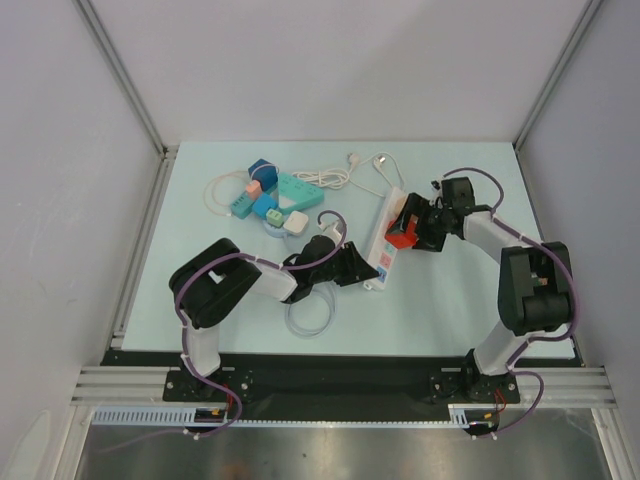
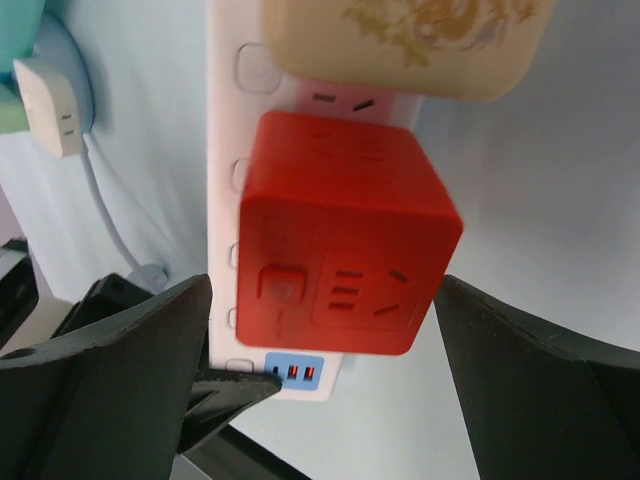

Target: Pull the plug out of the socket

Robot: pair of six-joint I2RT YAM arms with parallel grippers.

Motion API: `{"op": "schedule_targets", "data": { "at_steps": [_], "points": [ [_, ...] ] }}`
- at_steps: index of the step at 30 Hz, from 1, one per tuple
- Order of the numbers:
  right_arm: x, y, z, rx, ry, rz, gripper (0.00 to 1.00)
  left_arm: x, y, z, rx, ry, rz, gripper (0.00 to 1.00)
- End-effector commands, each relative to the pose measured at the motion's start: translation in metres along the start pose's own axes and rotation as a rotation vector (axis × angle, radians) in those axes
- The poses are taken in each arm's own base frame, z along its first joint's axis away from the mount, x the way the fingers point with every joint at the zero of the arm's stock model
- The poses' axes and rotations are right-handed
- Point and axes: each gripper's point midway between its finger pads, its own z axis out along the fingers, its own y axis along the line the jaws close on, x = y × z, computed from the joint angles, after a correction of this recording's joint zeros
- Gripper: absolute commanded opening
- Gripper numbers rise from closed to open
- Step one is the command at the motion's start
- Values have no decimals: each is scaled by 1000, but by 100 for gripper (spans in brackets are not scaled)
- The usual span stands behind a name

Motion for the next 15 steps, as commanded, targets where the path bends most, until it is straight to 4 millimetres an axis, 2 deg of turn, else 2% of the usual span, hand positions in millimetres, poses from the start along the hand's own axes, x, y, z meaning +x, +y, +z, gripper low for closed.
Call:
{"op": "schedule_targets", "data": {
  "at_steps": [1,5,11,13,14,15],
  "points": [
    [-22,-1,5,34,-53,46,100,-20,-41,-2,144,-66,37,0],
    [-27,3,11,-5,-57,62,96,-19,-40,0,138,-58,36,0],
    [-24,14,15,-109,-13,97,68,-18,-39,4,126,-52,44,0],
    [-26,17,15,-146,-10,97,46,-18,-42,5,133,-49,54,0],
    [-26,17,15,-161,-2,101,32,-19,-43,4,139,-48,61,0],
    [-24,21,15,-192,19,98,9,-18,-44,4,145,-46,69,1]
  ]
}}
